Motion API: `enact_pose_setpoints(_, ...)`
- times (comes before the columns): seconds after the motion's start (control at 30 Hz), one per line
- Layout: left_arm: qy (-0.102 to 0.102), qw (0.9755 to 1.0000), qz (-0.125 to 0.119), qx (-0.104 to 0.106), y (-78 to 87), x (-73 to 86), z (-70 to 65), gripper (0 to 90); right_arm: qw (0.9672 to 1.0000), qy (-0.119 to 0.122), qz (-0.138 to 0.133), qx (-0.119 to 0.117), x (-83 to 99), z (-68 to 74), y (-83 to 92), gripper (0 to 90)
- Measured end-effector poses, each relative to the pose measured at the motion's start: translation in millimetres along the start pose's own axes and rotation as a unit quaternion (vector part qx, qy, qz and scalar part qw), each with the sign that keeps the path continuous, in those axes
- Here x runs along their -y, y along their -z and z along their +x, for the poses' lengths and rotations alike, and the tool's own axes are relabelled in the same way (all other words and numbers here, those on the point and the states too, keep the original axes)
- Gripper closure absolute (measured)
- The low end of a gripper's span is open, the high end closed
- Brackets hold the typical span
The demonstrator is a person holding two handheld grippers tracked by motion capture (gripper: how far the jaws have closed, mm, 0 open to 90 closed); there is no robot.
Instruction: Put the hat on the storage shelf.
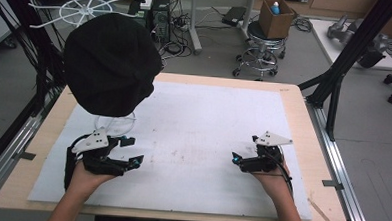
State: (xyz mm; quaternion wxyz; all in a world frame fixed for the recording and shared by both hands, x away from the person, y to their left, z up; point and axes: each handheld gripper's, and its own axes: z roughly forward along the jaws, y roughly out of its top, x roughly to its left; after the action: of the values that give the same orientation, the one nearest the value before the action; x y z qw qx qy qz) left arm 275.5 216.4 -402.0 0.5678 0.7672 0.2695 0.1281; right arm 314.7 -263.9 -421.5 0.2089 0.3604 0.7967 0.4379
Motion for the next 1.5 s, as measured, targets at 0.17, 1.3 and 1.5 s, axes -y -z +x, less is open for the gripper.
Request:
enact_pose_setpoints(0.17,0.005,0.9997,0.014,-0.017,-4.8,13.7,14.4,22.4,1.0000,0.002,0.007,-0.003,1.1,-0.4,-2.6,1.5)
enact_pose_setpoints(1.3,0.011,0.9992,0.008,-0.037,-15.8,23.8,24.8,13.0,0.9988,-0.035,0.023,0.027,12.7,-9.8,-0.7,1.5)
enact_pose_setpoints(1.5,0.015,0.9992,0.009,-0.037,-15.9,24.7,24.7,13.0,0.9989,-0.033,0.023,0.024,11.9,-9.3,-2.7,1.5)
